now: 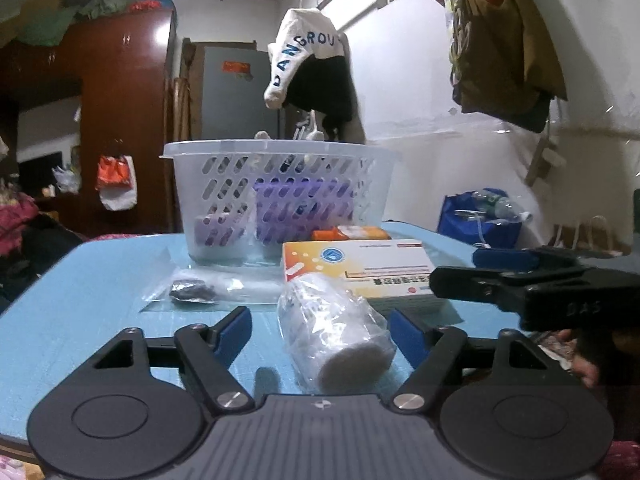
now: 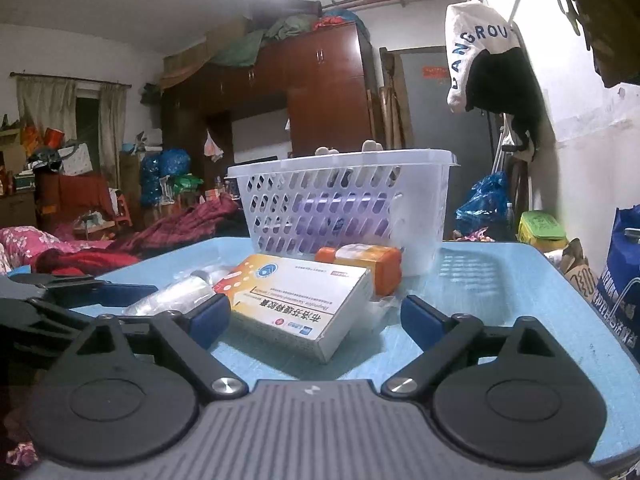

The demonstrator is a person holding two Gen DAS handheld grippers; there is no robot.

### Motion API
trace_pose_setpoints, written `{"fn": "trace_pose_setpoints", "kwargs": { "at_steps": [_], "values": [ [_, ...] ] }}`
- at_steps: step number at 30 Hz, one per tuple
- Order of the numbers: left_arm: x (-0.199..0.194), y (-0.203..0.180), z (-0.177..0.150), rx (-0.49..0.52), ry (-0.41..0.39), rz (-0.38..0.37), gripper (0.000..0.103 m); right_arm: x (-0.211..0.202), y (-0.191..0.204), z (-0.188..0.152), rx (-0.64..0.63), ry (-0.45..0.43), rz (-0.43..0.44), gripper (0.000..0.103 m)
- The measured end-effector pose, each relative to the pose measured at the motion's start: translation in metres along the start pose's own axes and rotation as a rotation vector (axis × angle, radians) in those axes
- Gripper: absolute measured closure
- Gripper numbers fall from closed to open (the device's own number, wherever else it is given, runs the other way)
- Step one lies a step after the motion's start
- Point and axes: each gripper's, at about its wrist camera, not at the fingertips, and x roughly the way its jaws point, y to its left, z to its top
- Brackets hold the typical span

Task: Organize objects
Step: 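Close the left tool on the white roll while the right tool closes on the orange-capped bottle, then carry the white roll and orange bottle into the bed basket and open both tools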

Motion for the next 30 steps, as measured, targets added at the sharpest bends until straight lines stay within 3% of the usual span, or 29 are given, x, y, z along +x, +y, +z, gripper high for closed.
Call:
{"fn": "trace_pose_setpoints", "kwargs": {
  "at_steps": [2, 5, 10, 12, 18, 21, 23, 30],
  "values": [
    [0.002, -0.003, -0.002, 0.007, -0.002, -0.005, 0.045, 0.001, 0.0, 0.003, 0.003, -0.001, -0.006, 0.009],
    [0.001, -0.004, -0.003, 0.013, -0.013, 0.008, 0.048, 0.012, -0.008, 0.018, 0.033, 0.031, -0.017, 0.008],
    [0.001, 0.001, -0.002, 0.006, -0.019, 0.015, 0.05, 0.069, -0.032, 0.063, 0.171, 0.196, -0.032, 0.004],
    [-0.001, 0.002, -0.001, 0.008, -0.024, 0.016, 0.05, 0.095, -0.033, 0.073, 0.165, 0.273, -0.058, 0.004],
    [-0.005, 0.009, 0.001, 0.005, -0.037, 0.014, 0.05, 0.145, -0.031, 0.067, 0.164, 0.448, -0.101, 0.004],
    [-0.005, 0.013, 0.001, -0.001, -0.036, 0.013, 0.05, 0.154, -0.029, 0.066, 0.147, 0.47, -0.123, 0.006],
    [-0.006, 0.015, 0.001, -0.004, -0.038, 0.013, 0.05, 0.158, -0.028, 0.064, 0.121, 0.479, -0.144, 0.018],
    [-0.011, 0.025, 0.008, -0.028, -0.06, 0.012, 0.05, 0.125, -0.033, 0.061, 0.08, 0.399, -0.152, 0.018]
  ]
}}
